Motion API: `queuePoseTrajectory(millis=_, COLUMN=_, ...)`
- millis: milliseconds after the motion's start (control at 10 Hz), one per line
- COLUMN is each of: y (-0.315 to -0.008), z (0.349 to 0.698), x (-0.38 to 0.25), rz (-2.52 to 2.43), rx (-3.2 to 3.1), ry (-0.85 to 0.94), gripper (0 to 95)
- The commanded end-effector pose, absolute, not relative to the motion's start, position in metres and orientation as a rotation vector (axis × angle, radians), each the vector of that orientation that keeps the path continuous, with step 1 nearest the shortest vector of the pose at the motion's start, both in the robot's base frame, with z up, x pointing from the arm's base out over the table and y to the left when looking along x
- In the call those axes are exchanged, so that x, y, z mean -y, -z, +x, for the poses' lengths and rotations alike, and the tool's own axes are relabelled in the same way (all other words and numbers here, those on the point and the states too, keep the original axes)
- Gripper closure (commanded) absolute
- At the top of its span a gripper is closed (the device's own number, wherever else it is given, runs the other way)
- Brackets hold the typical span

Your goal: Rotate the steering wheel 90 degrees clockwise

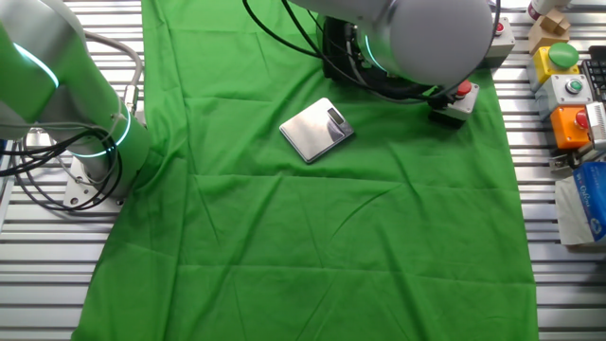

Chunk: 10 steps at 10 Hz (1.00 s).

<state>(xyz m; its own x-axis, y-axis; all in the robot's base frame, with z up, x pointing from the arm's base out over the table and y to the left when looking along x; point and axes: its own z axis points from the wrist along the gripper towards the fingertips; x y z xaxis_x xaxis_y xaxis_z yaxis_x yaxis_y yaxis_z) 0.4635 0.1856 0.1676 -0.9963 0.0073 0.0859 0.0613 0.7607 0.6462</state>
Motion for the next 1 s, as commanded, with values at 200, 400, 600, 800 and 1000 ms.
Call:
queuePoseTrajectory(millis=200, y=-0.168, z=0.464, x=-0.186, rz=-0.071, rx=2.865, ry=1.066, gripper=95.0)
queuePoseTrajectory(millis=400, y=-0.171, z=0.463, x=-0.187, rz=-0.108, rx=2.843, ry=1.104, gripper=95.0)
queuePoseTrajectory(millis=600, y=-0.179, z=0.461, x=-0.192, rz=-0.159, rx=2.827, ry=1.123, gripper=95.0)
queuePoseTrajectory(millis=800, y=-0.190, z=0.459, x=-0.197, rz=-0.221, rx=2.815, ry=1.129, gripper=95.0)
queuePoseTrajectory(millis=1000, y=-0.200, z=0.456, x=-0.204, rz=-0.281, rx=2.795, ry=1.153, gripper=95.0)
